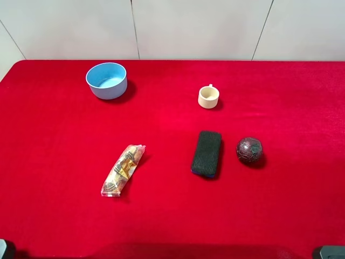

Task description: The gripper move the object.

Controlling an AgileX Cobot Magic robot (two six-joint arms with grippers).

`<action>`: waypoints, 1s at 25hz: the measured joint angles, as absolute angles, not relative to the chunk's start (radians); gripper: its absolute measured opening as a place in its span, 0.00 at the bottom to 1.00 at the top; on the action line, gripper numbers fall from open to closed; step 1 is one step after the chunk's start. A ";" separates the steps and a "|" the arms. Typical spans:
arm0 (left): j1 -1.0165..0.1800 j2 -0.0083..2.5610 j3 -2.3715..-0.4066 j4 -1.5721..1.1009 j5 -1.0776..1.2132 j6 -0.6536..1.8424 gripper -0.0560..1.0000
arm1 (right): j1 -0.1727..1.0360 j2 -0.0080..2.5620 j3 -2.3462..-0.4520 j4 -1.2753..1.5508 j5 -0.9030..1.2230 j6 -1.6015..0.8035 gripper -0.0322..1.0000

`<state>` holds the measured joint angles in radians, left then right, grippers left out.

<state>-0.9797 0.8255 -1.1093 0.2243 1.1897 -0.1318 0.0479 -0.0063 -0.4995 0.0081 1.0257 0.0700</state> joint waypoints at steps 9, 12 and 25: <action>-0.816 0.646 -0.896 0.219 1.190 -0.230 0.93 | 0.048 -0.006 -0.500 0.008 1.026 0.070 0.70; -0.716 0.612 -0.855 0.199 1.190 -0.232 0.93 | 0.048 -0.006 -0.500 0.008 1.026 0.070 0.70; -0.312 0.406 -0.692 0.143 1.190 -0.210 0.93 | 0.048 -0.006 -0.500 0.008 1.026 0.070 0.70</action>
